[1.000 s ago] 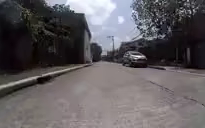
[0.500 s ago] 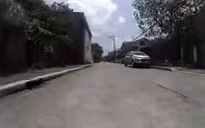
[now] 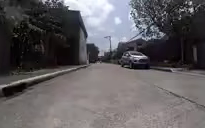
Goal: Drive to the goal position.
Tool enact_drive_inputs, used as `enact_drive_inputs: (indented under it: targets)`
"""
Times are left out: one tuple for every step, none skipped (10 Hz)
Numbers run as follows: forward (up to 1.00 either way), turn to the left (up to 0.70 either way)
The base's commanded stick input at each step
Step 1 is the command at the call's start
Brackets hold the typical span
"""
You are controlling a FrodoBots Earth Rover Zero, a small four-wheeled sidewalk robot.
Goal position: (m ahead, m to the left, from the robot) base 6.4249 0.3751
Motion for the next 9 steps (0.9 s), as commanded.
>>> enact_drive_inputs:
  targets:
    - [1.00,0.00]
    - [1.00,0.12]
    - [1.00,0.19]
    - [1.00,0.22]
    - [1.00,0.08]
    - [1.00,0.00]
    - [1.00,0.00]
    - [1.00,0.00]
    - [1.00,0.00]
